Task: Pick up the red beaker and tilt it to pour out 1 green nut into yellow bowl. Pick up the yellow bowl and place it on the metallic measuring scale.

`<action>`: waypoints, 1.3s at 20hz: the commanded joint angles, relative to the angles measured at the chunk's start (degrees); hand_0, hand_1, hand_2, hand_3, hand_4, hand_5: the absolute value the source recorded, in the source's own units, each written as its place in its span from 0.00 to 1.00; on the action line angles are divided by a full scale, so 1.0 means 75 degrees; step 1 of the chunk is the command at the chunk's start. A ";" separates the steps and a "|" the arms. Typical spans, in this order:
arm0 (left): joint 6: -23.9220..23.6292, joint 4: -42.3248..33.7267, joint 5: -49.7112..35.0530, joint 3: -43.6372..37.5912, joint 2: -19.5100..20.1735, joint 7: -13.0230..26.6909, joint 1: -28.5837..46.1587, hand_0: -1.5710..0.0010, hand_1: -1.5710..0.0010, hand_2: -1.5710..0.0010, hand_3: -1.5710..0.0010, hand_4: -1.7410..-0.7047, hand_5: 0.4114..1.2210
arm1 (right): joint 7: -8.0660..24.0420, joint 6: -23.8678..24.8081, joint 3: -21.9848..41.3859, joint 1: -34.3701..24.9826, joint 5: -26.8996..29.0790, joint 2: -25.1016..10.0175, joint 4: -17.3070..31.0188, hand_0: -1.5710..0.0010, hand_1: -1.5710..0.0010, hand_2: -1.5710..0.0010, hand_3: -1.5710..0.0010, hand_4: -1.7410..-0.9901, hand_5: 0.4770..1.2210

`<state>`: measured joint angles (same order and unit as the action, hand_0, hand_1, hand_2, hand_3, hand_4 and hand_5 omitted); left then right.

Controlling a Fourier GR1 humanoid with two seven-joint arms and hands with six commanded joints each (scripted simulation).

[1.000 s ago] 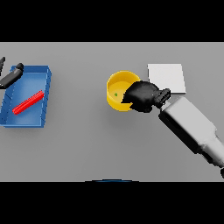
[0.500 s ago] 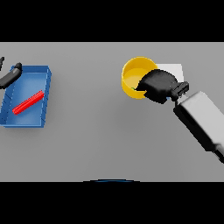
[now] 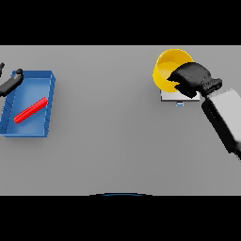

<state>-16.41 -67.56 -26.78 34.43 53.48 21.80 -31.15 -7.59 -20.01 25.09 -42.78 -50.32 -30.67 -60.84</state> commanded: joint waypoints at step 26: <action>0.0119 0.0208 0.0067 0.0056 -0.0112 -0.0002 -0.0110 1.00 1.00 1.00 1.00 0.98 0.37 | -0.0483 0.0025 -0.0681 -0.0399 0.0032 0.0433 0.2504 0.85 0.76 0.67 0.67 0.32 0.54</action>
<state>-15.52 -66.00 -26.28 34.85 52.63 21.77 -31.98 -11.21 -19.82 19.98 -45.76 -50.08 -27.42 -42.06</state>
